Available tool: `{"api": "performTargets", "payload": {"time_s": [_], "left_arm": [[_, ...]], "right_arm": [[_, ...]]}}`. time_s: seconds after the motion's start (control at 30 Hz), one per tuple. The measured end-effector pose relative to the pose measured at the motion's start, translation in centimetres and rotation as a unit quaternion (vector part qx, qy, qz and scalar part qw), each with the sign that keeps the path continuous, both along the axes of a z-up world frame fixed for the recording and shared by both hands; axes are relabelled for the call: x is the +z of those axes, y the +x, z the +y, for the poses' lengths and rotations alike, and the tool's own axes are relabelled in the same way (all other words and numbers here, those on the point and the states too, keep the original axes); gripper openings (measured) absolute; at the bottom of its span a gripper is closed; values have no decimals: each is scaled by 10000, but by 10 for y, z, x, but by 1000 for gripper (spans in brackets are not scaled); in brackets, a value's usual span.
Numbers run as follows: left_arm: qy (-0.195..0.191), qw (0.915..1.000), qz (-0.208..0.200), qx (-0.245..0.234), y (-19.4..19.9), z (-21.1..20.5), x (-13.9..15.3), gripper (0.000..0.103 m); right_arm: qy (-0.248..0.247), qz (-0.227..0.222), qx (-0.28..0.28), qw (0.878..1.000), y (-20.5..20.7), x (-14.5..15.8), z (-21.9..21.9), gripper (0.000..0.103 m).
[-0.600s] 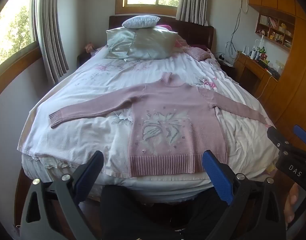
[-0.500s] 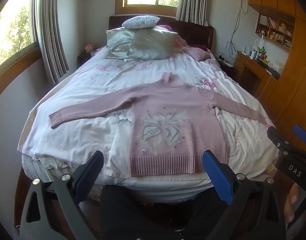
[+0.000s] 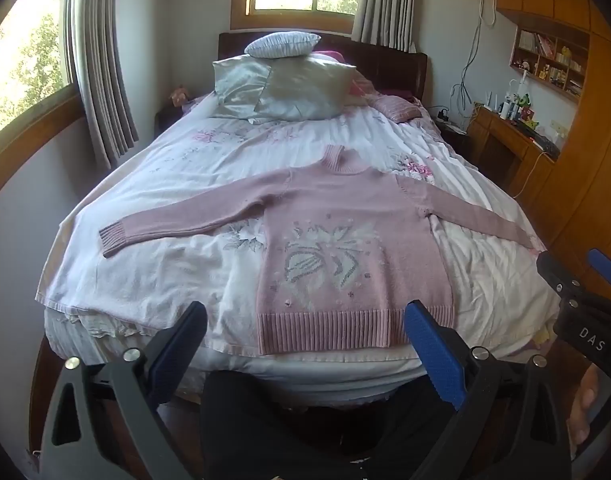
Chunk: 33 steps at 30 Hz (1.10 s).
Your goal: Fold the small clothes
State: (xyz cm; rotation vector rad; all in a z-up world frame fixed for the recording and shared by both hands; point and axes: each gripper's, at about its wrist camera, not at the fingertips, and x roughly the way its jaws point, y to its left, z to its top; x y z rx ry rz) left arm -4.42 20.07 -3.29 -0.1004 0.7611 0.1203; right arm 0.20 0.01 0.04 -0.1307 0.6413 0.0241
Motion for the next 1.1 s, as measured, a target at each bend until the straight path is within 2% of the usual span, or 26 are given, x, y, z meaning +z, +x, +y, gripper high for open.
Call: {"api": "performTargets", "payload": {"time_s": [1.1], "left_arm": [[0,10000,-6,0,3,1,0,99]], "right_arm": [[-26,-26,-3,10000,0,3,2,101]]}}
